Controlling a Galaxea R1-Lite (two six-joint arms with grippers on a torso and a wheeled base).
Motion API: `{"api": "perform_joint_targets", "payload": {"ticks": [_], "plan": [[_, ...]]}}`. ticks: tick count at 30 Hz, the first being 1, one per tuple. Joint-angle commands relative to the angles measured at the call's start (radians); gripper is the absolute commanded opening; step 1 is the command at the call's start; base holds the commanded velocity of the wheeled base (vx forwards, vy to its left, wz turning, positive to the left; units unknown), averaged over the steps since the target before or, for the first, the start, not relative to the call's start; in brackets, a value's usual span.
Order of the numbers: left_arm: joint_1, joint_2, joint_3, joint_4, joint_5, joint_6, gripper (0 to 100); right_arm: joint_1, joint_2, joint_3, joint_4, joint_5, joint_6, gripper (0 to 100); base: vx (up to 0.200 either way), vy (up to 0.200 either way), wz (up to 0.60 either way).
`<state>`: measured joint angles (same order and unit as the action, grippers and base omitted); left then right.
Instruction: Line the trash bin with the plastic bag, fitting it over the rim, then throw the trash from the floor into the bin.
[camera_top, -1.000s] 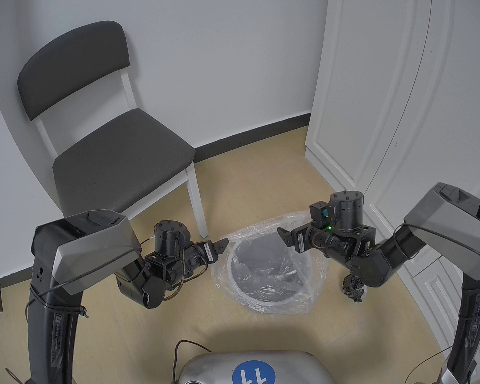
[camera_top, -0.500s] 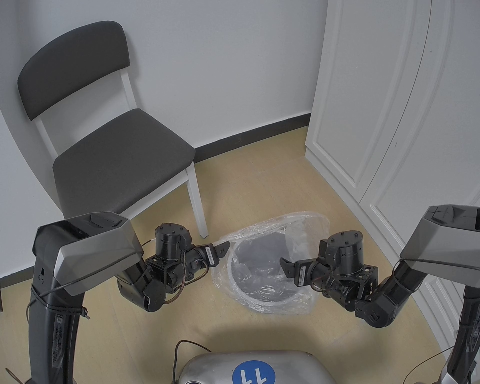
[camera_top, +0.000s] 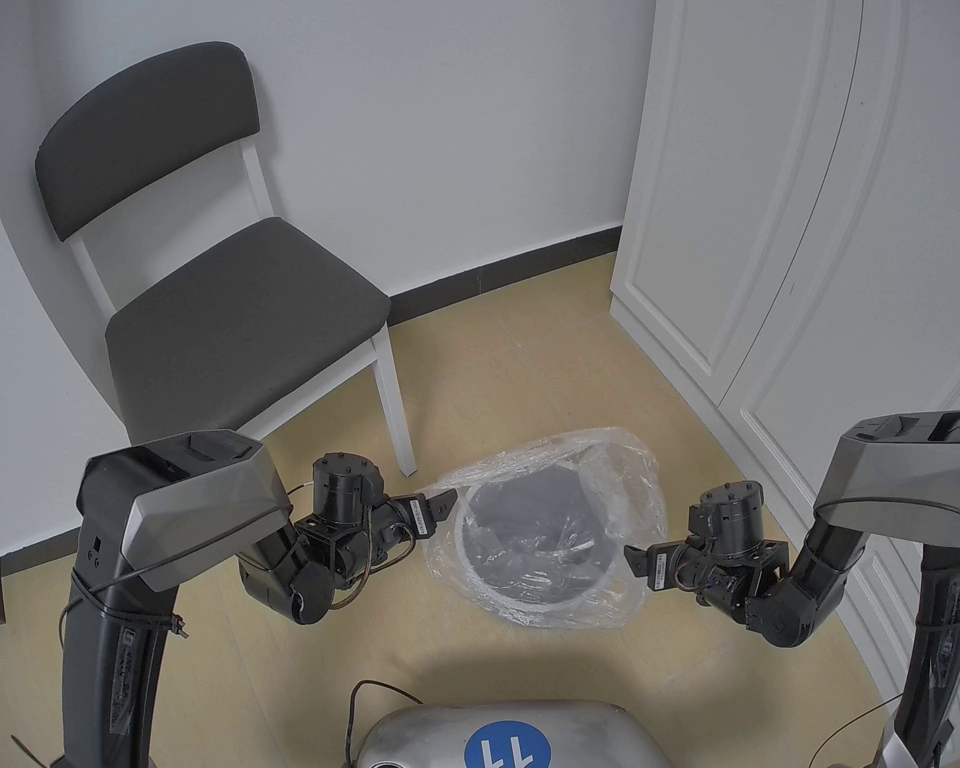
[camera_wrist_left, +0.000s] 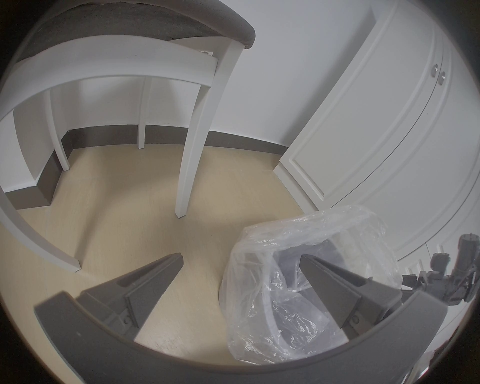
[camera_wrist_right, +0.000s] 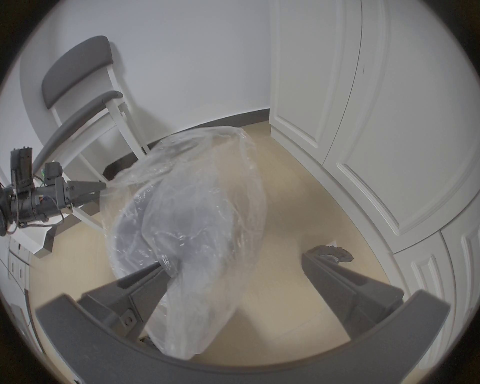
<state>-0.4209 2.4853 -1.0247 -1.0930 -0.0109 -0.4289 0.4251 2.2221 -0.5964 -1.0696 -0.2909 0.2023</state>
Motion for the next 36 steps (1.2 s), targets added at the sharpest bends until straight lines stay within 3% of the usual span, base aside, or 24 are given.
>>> {"api": "perform_joint_targets", "payload": {"ticks": [1,8,19,29,36], "plan": [[0.001,0.009,-0.003,-0.001,0.0,-0.001,100,-0.046,0.044,-0.003,0.0,0.006,-0.011,100,0.0,0.0,0.0],[0.002,0.012,-0.003,-0.001,0.0,-0.001,100,-0.089,0.085,-0.014,0.0,0.009,-0.035,100,0.0,0.0,0.0],[0.002,0.015,-0.008,-0.001,0.0,-0.001,100,-0.177,0.249,-0.118,-0.086,0.084,-0.034,100,0.0,0.0,0.0],[0.001,0.01,-0.005,-0.001,0.002,-0.001,100,-0.164,0.223,-0.089,-0.112,0.084,-0.037,100,0.0,0.0,0.0],[-0.022,-0.029,0.048,-0.011,0.003,0.024,100,-0.063,-0.007,0.076,-0.148,0.088,-0.052,100,0.0,0.0,0.0]]}}
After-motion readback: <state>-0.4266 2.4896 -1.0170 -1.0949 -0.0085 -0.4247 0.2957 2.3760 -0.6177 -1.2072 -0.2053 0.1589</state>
